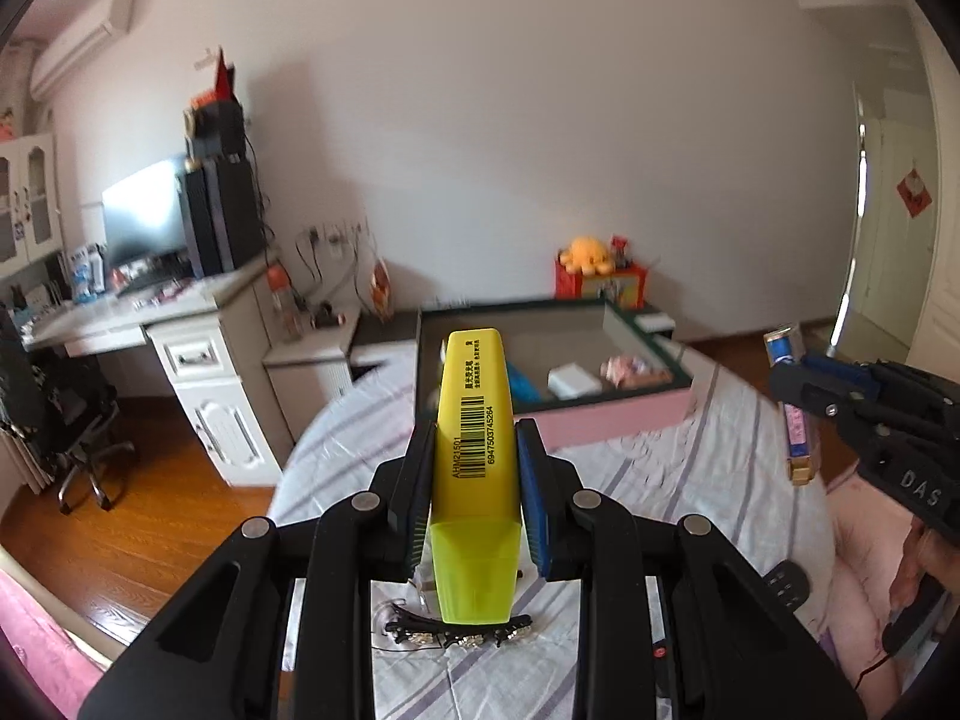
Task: Organize rigid objects
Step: 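Carry the highlighter and blue-and-gold box over the pink box with both grippers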
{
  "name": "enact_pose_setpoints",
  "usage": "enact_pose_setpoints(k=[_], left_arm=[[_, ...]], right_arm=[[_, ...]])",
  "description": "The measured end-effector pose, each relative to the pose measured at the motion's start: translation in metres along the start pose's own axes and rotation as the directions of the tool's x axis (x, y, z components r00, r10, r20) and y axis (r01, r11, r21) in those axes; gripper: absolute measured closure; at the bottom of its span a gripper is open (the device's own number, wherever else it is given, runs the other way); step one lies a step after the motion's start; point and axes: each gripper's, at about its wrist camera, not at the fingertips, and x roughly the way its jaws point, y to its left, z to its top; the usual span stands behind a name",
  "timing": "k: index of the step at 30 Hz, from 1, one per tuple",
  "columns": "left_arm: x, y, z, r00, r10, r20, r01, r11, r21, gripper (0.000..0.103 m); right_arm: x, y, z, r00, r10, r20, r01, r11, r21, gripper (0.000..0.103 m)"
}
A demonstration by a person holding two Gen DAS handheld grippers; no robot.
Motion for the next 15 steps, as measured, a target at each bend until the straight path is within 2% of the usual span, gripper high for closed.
enact_pose_setpoints(k=[8,15], left_arm=[[-0.063,0.001,0.013,0.99,0.054,0.133,-0.054,0.999,-0.004,0.077],[-0.093,0.011,0.015,0.978,0.104,0.183,-0.105,0.994,-0.008,0.077]], right_arm=[[-0.042,0.038,0.018,0.995,0.002,0.104,0.006,0.997,-0.073,0.082],[-0.055,0.054,0.025,0.993,0.02,0.121,-0.007,0.995,-0.101,0.082]])
